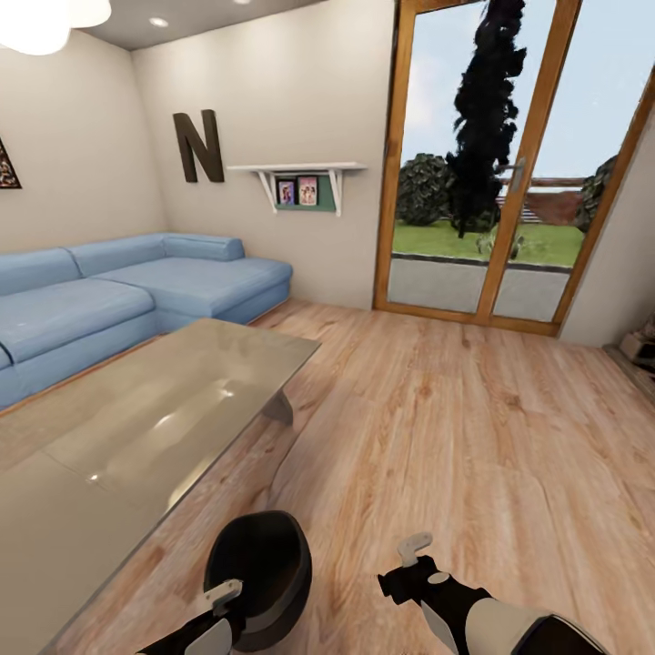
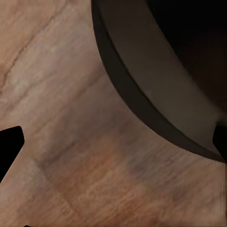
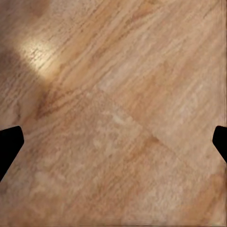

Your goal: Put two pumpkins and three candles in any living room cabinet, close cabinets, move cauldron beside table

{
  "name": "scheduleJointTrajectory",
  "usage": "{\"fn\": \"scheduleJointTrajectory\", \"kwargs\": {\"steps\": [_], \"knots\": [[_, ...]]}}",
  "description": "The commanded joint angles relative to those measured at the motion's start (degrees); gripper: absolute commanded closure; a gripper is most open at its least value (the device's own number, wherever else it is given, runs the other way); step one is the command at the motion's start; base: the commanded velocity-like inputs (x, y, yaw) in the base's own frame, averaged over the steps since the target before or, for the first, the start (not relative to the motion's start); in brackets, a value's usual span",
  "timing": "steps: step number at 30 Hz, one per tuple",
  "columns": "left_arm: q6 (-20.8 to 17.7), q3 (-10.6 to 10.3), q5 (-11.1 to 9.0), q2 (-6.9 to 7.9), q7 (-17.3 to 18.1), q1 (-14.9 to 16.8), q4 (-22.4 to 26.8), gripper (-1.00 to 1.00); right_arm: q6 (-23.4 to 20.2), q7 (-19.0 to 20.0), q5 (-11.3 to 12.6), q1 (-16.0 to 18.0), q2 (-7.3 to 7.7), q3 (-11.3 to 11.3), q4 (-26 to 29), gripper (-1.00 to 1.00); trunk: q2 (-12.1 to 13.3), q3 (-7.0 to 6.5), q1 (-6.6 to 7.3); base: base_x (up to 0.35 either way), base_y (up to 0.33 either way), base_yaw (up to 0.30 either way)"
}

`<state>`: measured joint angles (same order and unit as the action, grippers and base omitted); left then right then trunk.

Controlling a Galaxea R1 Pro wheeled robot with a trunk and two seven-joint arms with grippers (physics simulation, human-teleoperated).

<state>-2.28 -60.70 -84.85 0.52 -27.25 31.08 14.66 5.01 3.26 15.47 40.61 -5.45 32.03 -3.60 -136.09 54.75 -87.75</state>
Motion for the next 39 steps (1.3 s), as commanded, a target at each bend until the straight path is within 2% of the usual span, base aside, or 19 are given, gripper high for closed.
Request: {"fn": "scheduleJointTrajectory", "kwargs": {"steps": [1, 39], "knots": [[0.0, 0.0, 0.5, 0.0, 0.1, 0.0, 0.0, -1.0, 0.0, 0.0, 0.0, 0.0, 0.0, 0.0, 0.0, -1.0, 0.0, -0.04, 0.0, 0.0, 0.0, -0.241], [0.0, 0.0, 0.5, -0.08, 0.1, 0.0, 0.0, -1.0, 0.0, -0.1, 0.1, 0.0, 0.05, 0.0, -0.1, -1.0, 0.0, -1.45, 0.0, 0.0, 0.0, -0.242]]}}
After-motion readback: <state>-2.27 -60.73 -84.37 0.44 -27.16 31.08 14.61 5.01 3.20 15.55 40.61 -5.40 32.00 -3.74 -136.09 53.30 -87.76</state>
